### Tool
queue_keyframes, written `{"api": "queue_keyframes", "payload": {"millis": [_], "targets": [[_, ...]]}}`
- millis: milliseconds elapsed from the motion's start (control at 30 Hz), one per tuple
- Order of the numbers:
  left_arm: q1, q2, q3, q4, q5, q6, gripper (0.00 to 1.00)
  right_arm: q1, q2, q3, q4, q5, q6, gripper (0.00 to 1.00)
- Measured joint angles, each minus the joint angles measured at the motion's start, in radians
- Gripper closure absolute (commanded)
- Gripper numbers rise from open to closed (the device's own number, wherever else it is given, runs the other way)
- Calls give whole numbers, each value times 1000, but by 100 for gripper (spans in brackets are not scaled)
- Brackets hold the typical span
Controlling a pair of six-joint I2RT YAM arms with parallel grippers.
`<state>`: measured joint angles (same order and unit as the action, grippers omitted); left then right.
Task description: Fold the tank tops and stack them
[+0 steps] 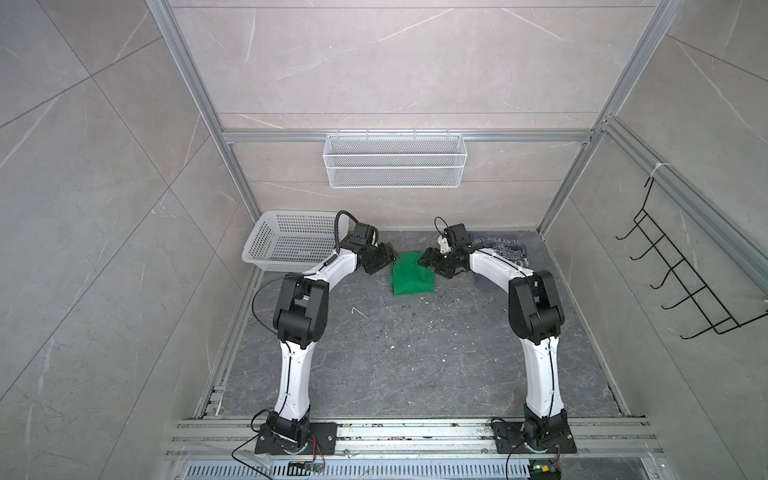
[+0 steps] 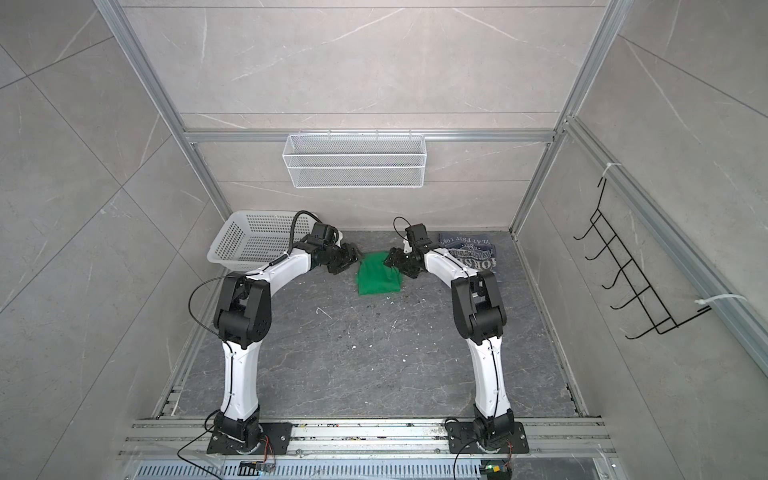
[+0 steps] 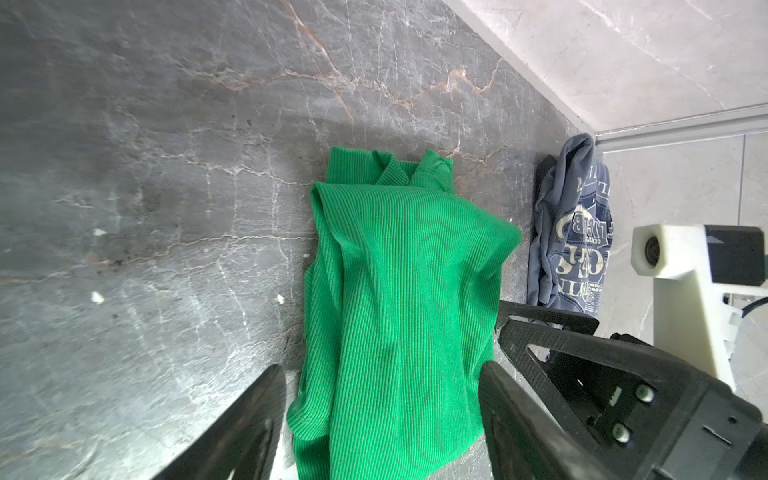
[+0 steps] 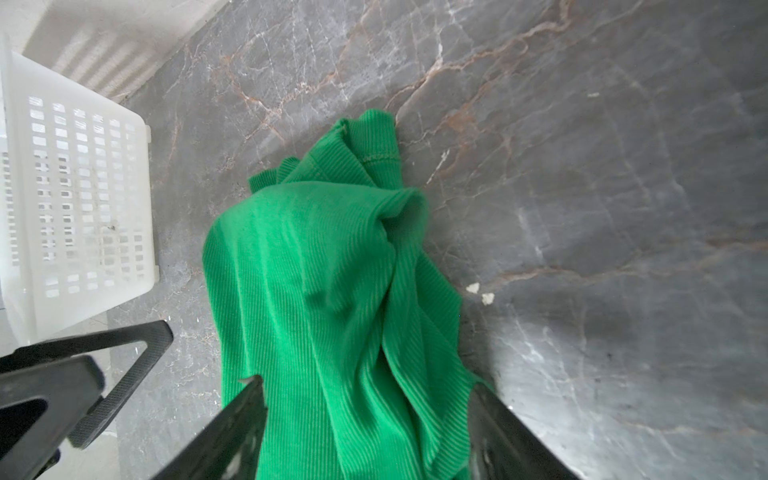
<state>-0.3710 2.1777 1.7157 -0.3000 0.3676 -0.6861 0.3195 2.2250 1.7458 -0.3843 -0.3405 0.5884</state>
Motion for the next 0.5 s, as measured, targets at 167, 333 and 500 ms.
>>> {"api": "queue_keyframes", "payload": {"millis": [167, 333, 500], "targets": [[-2, 39, -10, 8, 11, -6, 22, 0, 9, -4, 3, 0, -3, 21], [-3, 93, -10, 17, 35, -11, 22, 0, 41, -4, 18, -16, -5, 22], [-5, 110, -3, 47, 67, -18, 27, 0, 66, -6, 45, -42, -2, 22]]}}
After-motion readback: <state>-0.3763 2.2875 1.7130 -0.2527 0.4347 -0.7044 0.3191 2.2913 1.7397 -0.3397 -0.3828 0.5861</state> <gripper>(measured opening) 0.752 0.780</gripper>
